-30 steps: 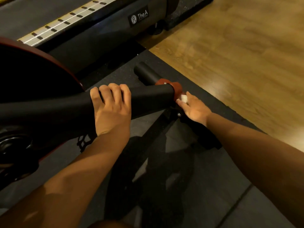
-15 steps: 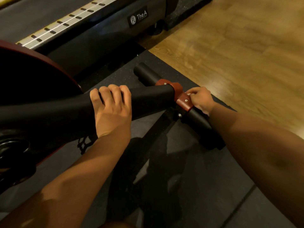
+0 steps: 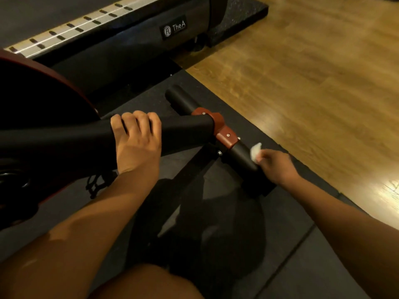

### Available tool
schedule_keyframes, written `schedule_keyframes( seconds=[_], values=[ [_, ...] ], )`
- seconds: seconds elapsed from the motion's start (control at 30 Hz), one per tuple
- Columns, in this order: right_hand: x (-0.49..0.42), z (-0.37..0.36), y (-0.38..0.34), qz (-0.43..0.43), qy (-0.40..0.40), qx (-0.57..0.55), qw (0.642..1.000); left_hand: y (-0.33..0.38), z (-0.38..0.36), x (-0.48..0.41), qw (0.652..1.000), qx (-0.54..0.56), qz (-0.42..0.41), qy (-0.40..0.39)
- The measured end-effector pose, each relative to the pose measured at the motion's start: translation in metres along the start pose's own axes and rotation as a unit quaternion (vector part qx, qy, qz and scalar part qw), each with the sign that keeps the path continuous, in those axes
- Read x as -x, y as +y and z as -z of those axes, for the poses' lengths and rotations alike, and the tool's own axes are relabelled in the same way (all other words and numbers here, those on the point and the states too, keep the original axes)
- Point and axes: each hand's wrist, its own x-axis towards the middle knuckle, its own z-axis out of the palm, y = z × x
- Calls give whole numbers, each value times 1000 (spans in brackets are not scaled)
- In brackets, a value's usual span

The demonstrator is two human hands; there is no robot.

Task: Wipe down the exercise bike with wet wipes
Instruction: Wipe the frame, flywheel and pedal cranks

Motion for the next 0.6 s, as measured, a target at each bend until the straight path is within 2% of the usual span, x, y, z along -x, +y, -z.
schedule_keyframes(
  seconds=[0.07,0.13,0.23,0.37,0.47,0.53,0.6],
  values=[
    [-7,-18,-27,85,-17,35,996,-1,-1,0,1000,-7,-4,5],
    [-10,-33,-42,97,-27,68,993,-3,-1,1,1000,-18,-12,17],
    [6,-25,-32,97,27,163,981,-5,-3,2,999,-22,-19,22],
    [65,-10,20,209,100,224,947,-2,-1,2,999,-18,-8,25],
    [76,-10,34,297,57,275,913,-1,1,2,1000,-14,-6,20],
    [53,-15,17,292,8,322,900,-1,2,2,1000,-13,-13,20],
    [18,-26,-14,282,2,336,899,-2,0,4,999,-22,-14,19]
  ],
)
